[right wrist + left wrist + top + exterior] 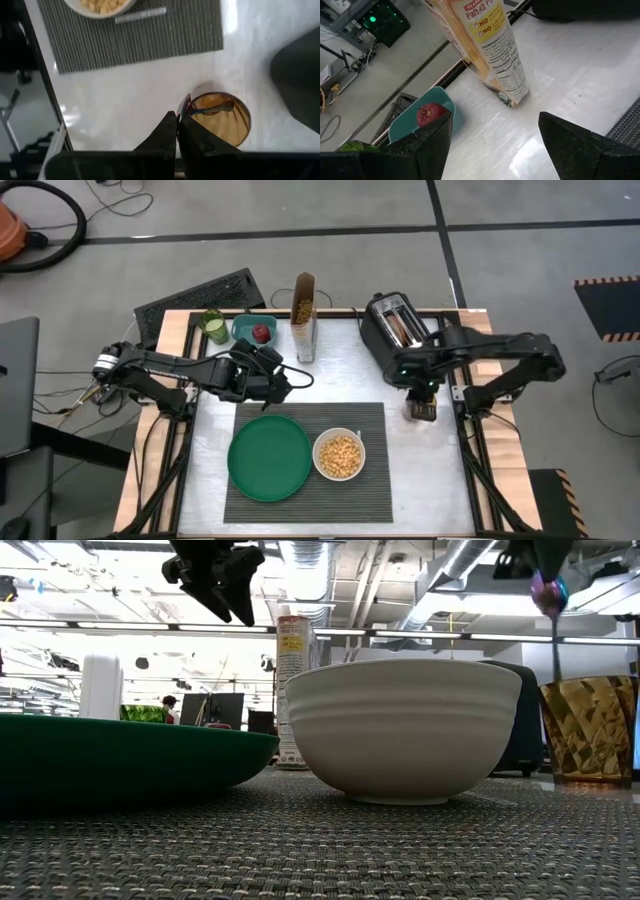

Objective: Arrange a breakfast setting

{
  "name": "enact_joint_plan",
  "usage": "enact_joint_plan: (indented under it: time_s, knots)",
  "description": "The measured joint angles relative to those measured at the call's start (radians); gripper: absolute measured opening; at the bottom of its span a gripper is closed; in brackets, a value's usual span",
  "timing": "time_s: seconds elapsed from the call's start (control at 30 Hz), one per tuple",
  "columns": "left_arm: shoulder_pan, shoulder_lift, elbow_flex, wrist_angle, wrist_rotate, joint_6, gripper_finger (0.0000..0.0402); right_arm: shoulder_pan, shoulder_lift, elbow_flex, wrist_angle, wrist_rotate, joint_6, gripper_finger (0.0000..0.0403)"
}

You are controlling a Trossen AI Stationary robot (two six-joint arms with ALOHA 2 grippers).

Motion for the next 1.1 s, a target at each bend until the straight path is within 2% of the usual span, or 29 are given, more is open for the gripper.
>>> enact_joint_plan:
  time_s: [0.3,0.53,0.67,0.8,0.87,0.97,1.1]
  knots:
    - [0.000,0.000,0.000,0.001,0.005,-0.003,0.0281,0.000,-0.055,0.072,-0.001,0.008,0.089,0.0032]
    - [0.000,0.000,0.000,0.000,0.005,-0.003,0.0281,0.029,-0.057,0.168,0.010,0.003,0.050,0.0032]
    - [0.000,0.000,0.000,0.000,0.006,-0.008,0.0281,0.057,-0.057,0.238,0.021,-0.028,0.042,0.0032]
    - [0.000,0.000,0.001,0.001,0.009,-0.016,0.0281,0.103,-0.064,0.257,0.116,-0.071,0.042,0.0031]
    - [0.001,0.000,0.001,0.013,0.039,-0.018,0.0281,0.130,-0.055,0.258,0.145,-0.118,0.053,0.0031]
    - [0.005,0.000,0.001,0.108,0.137,0.025,0.0281,0.158,-0.026,0.258,0.163,-0.180,0.070,0.0030]
    - [0.008,0.000,0.001,0.360,0.347,0.261,0.0281,0.163,0.013,0.257,0.185,-0.196,0.055,0.0027]
